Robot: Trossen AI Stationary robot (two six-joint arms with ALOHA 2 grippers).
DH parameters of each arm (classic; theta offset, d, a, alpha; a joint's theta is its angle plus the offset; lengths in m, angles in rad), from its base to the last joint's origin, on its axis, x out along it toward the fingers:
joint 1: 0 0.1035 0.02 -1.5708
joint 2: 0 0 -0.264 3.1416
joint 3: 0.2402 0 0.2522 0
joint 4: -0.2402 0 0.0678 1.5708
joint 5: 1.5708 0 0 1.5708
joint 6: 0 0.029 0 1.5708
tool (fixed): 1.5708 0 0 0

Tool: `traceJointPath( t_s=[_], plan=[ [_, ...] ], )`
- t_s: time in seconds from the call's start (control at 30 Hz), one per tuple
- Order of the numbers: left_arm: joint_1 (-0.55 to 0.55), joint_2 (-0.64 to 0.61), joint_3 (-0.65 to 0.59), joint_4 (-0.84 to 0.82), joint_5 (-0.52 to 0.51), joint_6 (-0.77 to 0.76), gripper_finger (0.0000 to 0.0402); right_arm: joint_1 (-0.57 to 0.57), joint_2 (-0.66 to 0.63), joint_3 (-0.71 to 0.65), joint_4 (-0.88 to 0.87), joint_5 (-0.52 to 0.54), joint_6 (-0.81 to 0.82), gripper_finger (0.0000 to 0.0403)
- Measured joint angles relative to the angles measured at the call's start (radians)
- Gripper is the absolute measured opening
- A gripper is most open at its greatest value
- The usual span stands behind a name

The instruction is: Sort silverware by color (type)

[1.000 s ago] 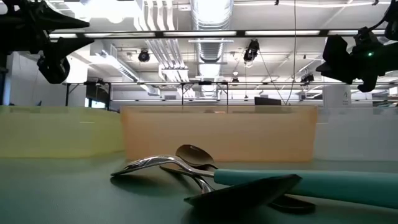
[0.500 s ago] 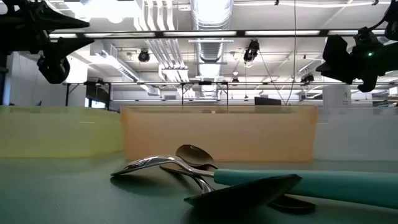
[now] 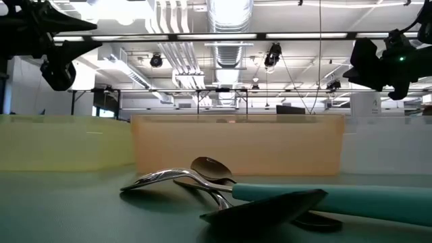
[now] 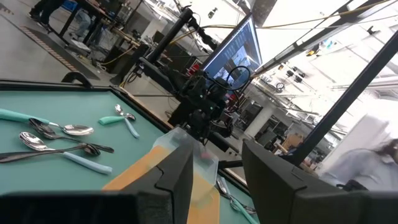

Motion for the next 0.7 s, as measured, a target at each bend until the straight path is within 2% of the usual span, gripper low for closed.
traceJointPath(
  t_s=[0.4, 0.7],
  plan=[
    [0.000, 0.000, 0.000, 0.000, 0.000, 0.000, 0.0120, 0.000, 0.000, 0.000, 0.000, 0.001, -0.005, 0.0102],
    [0.000, 0.000, 0.000, 0.000, 0.000, 0.000, 0.0120, -0.002, 0.000, 0.000, 0.000, 0.027, -0.284, 0.0102]
  ],
)
